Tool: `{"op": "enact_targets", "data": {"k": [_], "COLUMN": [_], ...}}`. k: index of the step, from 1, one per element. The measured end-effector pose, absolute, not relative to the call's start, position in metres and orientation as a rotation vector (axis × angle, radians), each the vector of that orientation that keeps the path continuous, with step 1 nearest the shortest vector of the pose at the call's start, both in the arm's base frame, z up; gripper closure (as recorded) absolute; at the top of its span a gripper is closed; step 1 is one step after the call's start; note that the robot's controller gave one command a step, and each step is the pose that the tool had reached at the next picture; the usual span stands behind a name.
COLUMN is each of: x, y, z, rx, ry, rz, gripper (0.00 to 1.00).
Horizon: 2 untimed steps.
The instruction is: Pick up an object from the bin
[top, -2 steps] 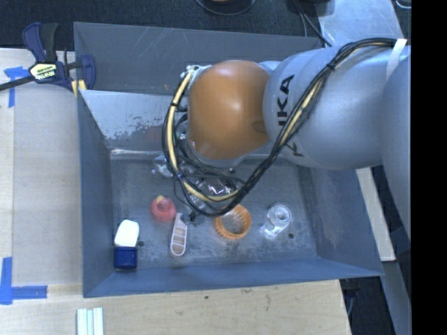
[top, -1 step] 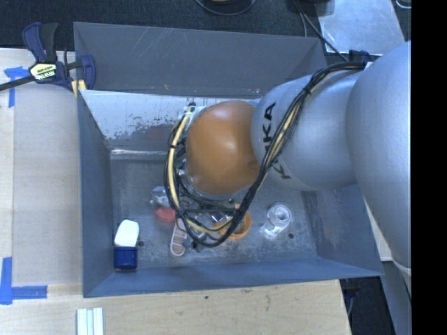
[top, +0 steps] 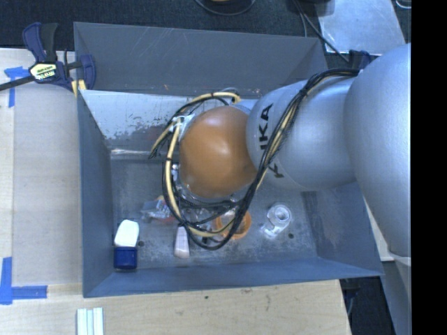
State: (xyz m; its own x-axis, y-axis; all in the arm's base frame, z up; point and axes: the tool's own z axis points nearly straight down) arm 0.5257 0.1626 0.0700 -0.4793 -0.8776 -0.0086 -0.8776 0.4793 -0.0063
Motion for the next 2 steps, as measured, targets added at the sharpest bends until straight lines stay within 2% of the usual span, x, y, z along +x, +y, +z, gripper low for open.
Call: {"op": "enact_targets", "data": {"k": [1,2], "x": [0.5111,0.5112], "y": [0.1572,0.1572], "z": [0.0714,0.0714], "rx": [-1.655,-1.655], "ry": [2.663,2.663], "rz": [0.002,0.002], "gripper": [1.00,1.00]}}
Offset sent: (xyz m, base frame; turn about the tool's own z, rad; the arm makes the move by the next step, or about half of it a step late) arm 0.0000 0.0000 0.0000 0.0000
